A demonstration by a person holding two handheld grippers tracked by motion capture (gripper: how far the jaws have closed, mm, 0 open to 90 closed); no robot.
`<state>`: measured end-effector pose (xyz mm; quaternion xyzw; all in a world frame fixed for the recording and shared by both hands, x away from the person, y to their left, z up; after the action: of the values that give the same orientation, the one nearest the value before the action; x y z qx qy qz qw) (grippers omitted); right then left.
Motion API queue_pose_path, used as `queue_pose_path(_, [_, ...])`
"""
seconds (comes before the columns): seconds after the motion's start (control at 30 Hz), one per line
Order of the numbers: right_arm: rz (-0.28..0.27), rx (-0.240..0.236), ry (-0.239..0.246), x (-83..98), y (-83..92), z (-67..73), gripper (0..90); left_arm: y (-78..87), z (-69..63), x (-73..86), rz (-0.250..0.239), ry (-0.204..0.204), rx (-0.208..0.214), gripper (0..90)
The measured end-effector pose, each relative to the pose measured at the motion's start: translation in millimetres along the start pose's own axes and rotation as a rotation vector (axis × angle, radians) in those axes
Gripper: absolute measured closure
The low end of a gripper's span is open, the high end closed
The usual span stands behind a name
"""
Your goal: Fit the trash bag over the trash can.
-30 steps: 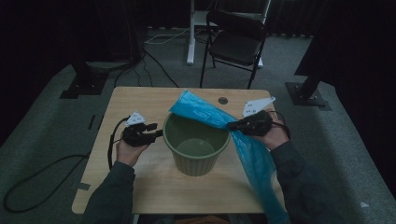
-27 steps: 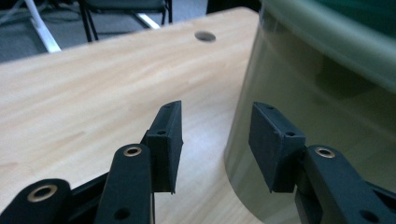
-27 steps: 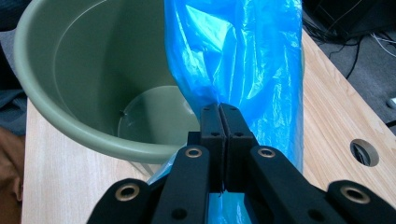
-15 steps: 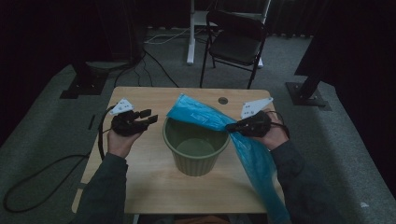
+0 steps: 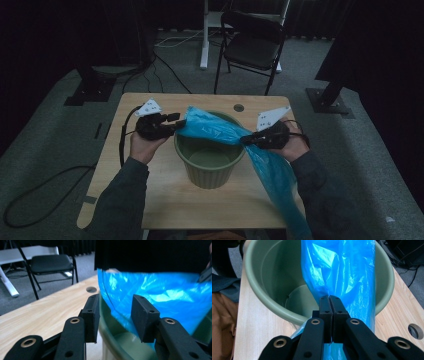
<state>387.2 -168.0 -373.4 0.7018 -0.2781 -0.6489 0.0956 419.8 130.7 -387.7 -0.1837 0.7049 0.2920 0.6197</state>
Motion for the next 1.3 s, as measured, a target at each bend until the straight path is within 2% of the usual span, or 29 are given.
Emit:
queue_pose_path(0.07, [-0.01,-0.004,0.001,-0.8,2.3,0.2,88.9,-4.0,-2.7,3.7,0.025,-0.017,-0.001,57.5])
queue_pose_path(0.23, [-0.049,-0.019,-0.009,-4.5,9.1,-0.6,88.6,-7.8,-7.3,8.2,0.047,-0.04,0.0,57.0])
queue_pose_path(0.4, [-0.089,-0.031,-0.014,-10.5,13.1,-0.8,88.5,-9.8,-10.6,9.4,0.048,-0.061,-0.007,57.0])
queue_pose_path(0.6, [-0.13,-0.037,-0.029,-18.6,12.9,-2.6,88.5,-11.0,-16.8,7.7,0.046,-0.081,0.008,57.1])
queue_pose_path(0.9, [-0.101,-0.035,-0.042,-19.5,-3.8,-6.4,88.5,-16.7,-27.1,10.4,0.071,-0.102,0.046,57.3])
queue_pose_path(1.3, [-0.008,-0.061,-0.038,-16.2,-23.0,-3.0,88.5,-14.1,-30.5,1.1,0.039,-0.117,0.045,57.4])
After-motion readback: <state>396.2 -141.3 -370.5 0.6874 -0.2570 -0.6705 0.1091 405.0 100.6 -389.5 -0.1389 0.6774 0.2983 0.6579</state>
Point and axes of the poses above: each handheld gripper's, and its own axes: y roughly backward along the jaws, x roughly out of its underside, z roughly to its left, the point moved 5 cm from there along -y, roughly forward along the jaws, and after that the axes turned 14 degrees about -z, right-handed, at the moved point
